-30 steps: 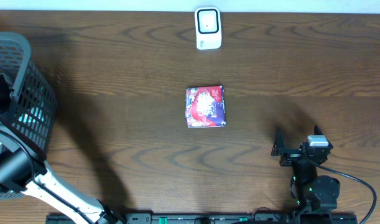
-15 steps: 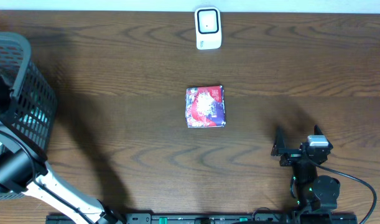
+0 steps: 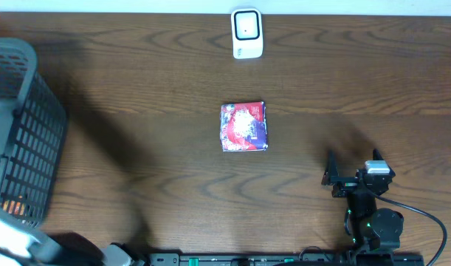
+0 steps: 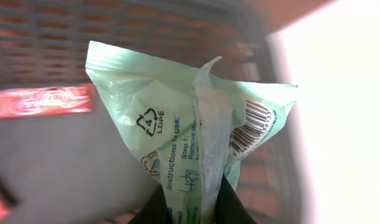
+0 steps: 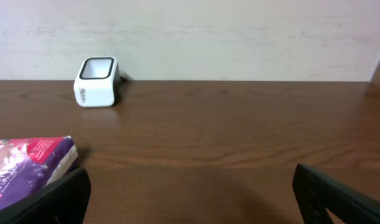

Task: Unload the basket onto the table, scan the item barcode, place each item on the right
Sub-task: 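Grasp the mint-green package in the basket with the left gripper, then carry the green package and set it right of the pink package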

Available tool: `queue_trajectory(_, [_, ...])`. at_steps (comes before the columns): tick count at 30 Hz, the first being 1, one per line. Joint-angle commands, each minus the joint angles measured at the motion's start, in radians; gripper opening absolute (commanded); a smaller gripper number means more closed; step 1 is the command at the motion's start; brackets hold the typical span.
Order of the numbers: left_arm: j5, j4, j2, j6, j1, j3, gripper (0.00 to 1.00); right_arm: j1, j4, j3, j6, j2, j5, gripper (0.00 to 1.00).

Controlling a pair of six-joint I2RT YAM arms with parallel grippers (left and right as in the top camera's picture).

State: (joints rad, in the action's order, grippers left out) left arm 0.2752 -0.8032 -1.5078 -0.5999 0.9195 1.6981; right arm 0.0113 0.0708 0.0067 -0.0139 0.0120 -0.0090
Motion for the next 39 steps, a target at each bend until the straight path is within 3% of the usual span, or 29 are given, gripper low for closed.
queue_trajectory(1, [0.253,0.049,0.087,-0.079,-0.057,0.016,0.07,0.002,0.004,-0.001,0.008,-0.005,-0.008,0.99])
queue_trajectory(2, [0.352,0.103,0.116,-0.079,-0.129,0.016,0.07,0.002,0.004,-0.001,0.008,-0.005,-0.008,0.99])
queue_trajectory(5, [0.419,0.143,0.128,-0.074,-0.280,0.016,0.07,0.002,0.004,-0.001,0.008,-0.005,-0.008,0.99])
queue_trajectory(13, [0.413,0.082,0.074,0.180,-0.811,-0.002,0.07,0.002,0.004,-0.001,0.008,-0.005,-0.008,0.99])
queue_trajectory(16, [0.406,0.079,0.020,0.211,-0.978,-0.008,0.07,0.002,0.004,-0.001,0.008,-0.005,-0.008,0.99])
queue_trajectory(21, [0.268,0.079,-0.119,0.211,-1.221,-0.008,0.07,0.002,0.004,-0.001,0.008,-0.005,-0.008,0.99])
queue_trajectory(30, [0.092,0.099,-0.446,0.163,-1.520,-0.008,0.07,0.002,0.004,-0.001,0.008,-0.005,-0.008,0.99])
queue_trajectory(39, [0.068,0.171,-0.613,0.150,-1.608,-0.008,0.08,0.002,0.004,-0.001,0.008,-0.005,-0.008,0.99])
